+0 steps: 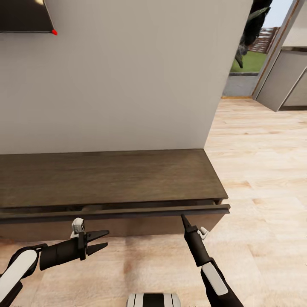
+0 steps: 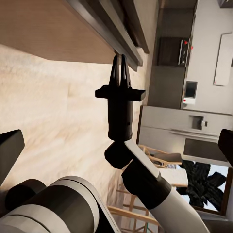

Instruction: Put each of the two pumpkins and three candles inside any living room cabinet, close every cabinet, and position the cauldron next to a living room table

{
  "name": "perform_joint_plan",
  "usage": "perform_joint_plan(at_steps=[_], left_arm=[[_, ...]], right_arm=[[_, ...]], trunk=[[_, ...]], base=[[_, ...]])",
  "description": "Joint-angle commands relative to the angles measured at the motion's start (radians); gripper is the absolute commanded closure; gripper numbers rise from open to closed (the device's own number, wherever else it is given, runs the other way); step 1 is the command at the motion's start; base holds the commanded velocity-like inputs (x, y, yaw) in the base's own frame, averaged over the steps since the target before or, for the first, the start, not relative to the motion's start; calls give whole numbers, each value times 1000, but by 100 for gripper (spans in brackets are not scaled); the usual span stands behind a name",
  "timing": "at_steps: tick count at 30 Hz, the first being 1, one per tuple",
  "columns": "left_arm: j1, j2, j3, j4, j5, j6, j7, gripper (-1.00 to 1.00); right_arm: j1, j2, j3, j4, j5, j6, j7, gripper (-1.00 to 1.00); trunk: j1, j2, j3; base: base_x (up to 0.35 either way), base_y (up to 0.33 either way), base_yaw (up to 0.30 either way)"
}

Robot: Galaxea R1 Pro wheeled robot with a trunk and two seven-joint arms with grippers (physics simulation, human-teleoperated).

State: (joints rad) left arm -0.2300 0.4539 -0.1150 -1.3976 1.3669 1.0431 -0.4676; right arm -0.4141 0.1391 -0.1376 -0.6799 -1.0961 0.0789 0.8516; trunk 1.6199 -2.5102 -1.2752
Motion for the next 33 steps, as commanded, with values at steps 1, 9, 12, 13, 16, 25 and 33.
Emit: perform_joint_plan(at_steps=[1, 9, 12, 13, 16, 25, 33], left_arm=[[0, 0, 0, 0, 0, 0, 0, -100], [0, 0, 0, 0, 0, 0, 0, -100], [0, 0, 0, 0, 0, 0, 0, -100], [0, 0, 0, 0, 0, 0, 0, -100], [0, 0, 0, 0, -1, 0, 0, -100], [0, 0, 0, 0, 0, 0, 0, -100], [0, 0, 0, 0, 0, 0, 1, -100]], right_arm=[[0, 0, 4, -1, -1, 4, 11, 100], [0, 0, 4, -1, -1, 5, 11, 100], [0, -1, 4, -1, -1, 5, 11, 100], [0, -1, 4, -1, -1, 5, 11, 100], [0, -1, 4, -1, -1, 4, 11, 100], [0, 1, 4, -1, -1, 4, 11, 100], [0, 1, 4, -1, -1, 4, 11, 100]], trunk=[[0, 0, 0], [0, 0, 0], [0, 0, 0], [0, 0, 0], [0, 0, 0], [0, 0, 0], [0, 0, 0]], base=[[-110, 0, 0], [-109, 0, 0], [-109, 0, 0], [-109, 0, 0], [-109, 0, 0], [-109, 0, 0], [-109, 0, 0]])
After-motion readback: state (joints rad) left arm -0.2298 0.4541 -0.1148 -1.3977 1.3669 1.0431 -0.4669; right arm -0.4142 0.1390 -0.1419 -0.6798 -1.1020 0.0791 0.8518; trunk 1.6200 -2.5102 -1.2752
